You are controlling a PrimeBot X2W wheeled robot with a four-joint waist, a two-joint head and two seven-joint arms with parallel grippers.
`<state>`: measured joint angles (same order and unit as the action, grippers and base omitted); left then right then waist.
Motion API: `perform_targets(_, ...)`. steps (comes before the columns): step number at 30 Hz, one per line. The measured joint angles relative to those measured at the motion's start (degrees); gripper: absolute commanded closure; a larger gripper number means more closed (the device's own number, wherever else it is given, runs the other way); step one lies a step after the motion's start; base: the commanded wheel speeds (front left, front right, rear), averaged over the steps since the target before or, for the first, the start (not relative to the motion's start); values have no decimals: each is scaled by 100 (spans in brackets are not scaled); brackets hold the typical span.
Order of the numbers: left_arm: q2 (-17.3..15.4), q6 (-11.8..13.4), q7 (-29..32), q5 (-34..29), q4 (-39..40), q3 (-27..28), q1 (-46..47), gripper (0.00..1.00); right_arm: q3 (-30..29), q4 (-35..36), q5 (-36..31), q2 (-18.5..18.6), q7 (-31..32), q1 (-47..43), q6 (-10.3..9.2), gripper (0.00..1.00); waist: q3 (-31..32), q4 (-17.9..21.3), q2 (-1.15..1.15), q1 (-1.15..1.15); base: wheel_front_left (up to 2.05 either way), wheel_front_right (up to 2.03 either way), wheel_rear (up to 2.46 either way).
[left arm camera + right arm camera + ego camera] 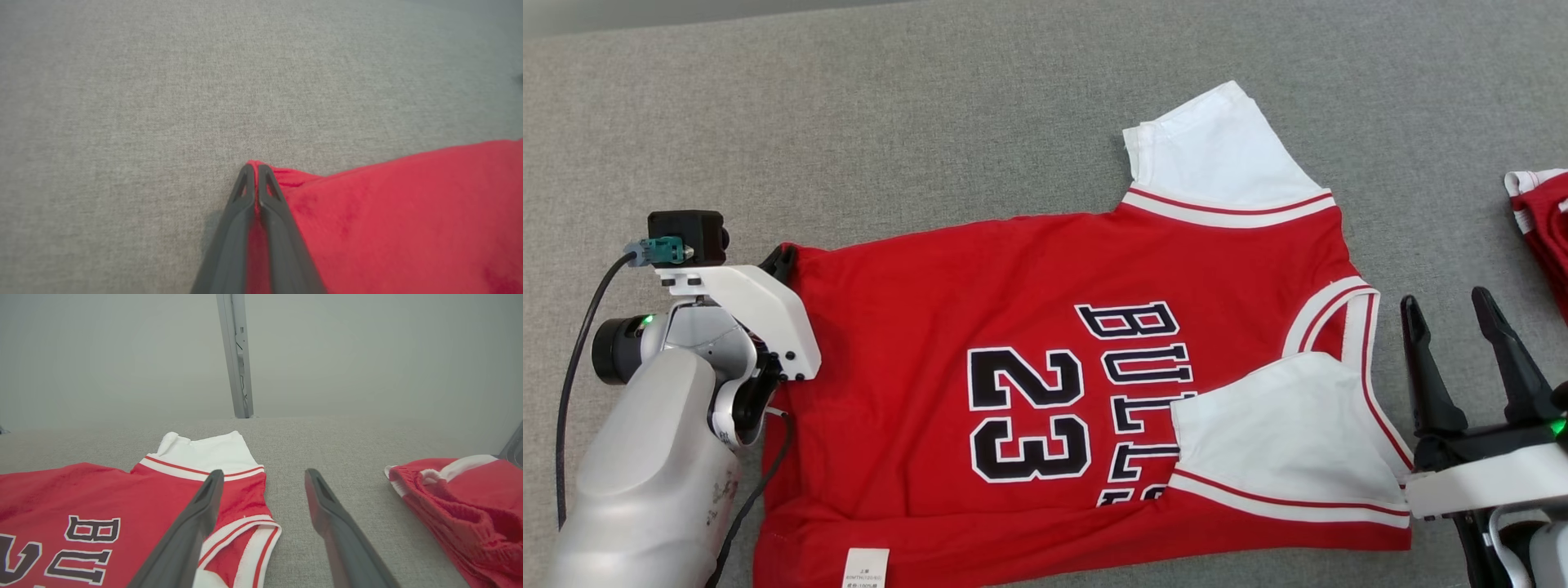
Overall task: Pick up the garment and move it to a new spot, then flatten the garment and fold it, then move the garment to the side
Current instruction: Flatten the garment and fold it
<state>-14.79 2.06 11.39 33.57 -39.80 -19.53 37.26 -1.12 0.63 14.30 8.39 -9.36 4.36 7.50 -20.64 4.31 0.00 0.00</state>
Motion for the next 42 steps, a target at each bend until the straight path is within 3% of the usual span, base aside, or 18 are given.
perform_targets(5, 1, 21, -207, -31, -45, -14, 42, 100, 59, -167, 140, 198, 7, 534, 0, 0, -29, -3, 0, 0, 0, 0, 0)
perform_targets(13, 158, 1, -339, -70, -23, -109, 320, 100, 257, -1056, 666, 759, 119, 1949, -1, 0, -179, -204, 0, 0, 0, 0, 0)
perform_targets(23, 444, -75, -497, -87, 65, -261, 708, 100, 1179, -2439, 1439, 1348, 427, 3695, -1, 0, -635, -675, 0, 0, 0, 0, 0)
perform_targets(31, 702, -182, -665, -108, 22, -397, 1015, 100, 2444, -3470, 2175, 1869, 1495, 4657, -1, 0, -968, -1065, 0, 0, 0, 0, 0)
perform_targets(37, 793, -236, -790, -112, -64, -449, 1144, 100, 3293, -3744, 2719, 2221, 2390, 5265, 0, 0, -1115, -1208, 0, 0, 0, 0, 0)
perform_targets(42, 827, -259, -848, -109, -144, -483, 1222, 100, 3710, -3920, 2933, 2439, 2769, 5709, 0, 0, -1169, -1252, 0, 0, 0, 0, 0)
